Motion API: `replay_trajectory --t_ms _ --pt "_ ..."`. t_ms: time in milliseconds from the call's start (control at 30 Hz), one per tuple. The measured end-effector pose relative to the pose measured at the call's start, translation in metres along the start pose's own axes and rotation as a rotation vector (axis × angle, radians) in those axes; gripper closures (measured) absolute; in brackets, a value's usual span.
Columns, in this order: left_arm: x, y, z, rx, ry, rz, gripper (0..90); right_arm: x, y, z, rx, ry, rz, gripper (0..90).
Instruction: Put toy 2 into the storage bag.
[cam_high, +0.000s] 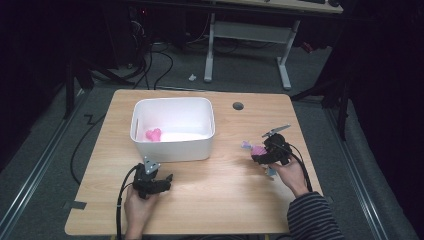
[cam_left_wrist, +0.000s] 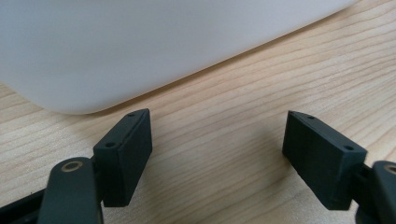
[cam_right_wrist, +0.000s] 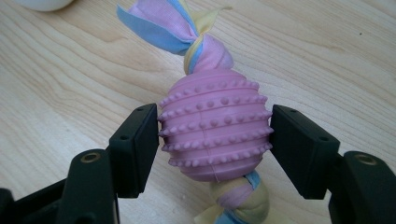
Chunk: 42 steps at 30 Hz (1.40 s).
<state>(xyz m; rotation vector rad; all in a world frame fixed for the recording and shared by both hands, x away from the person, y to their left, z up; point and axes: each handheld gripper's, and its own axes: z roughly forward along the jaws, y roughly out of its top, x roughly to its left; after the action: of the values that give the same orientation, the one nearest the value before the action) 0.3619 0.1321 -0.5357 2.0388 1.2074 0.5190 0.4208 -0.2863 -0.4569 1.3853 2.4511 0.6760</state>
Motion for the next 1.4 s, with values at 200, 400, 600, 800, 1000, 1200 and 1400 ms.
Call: replay_trajectory --t_ms 200,400,600,800,1000,1200,1400 --pt "0.000 0.000 0.000 -0.001 0.000 -0.001 24.4 0.001 -0.002 -0.011 -0.028 0.031 0.005 34.4" --pt "0.000 0.000 0.000 0.000 0.000 -0.001 24.5 0.002 -0.002 -0.024 -0.053 0.048 0.002 34.4" --pt "0.000 0.000 0.000 -0.001 0.001 -0.001 24.5 0.005 0.002 -0.034 -0.069 0.032 -0.029 34.4" --pt "0.000 0.000 0.000 -0.001 0.000 -0.002 24.5 0.004 0.007 -0.042 -0.086 0.036 -0.030 34.4" --pt "0.000 0.000 0.000 -0.001 0.000 -0.002 24.5 0.005 0.014 -0.050 -0.101 0.051 -0.039 34.4" --pt "0.000 0.000 0.000 -0.001 0.000 -0.002 24.5 0.004 0.020 -0.057 -0.126 0.061 -0.039 34.4" --pt "0.000 0.000 0.000 -0.001 0.000 -0.002 24.5 0.007 0.029 -0.064 -0.138 0.075 -0.063 34.4"
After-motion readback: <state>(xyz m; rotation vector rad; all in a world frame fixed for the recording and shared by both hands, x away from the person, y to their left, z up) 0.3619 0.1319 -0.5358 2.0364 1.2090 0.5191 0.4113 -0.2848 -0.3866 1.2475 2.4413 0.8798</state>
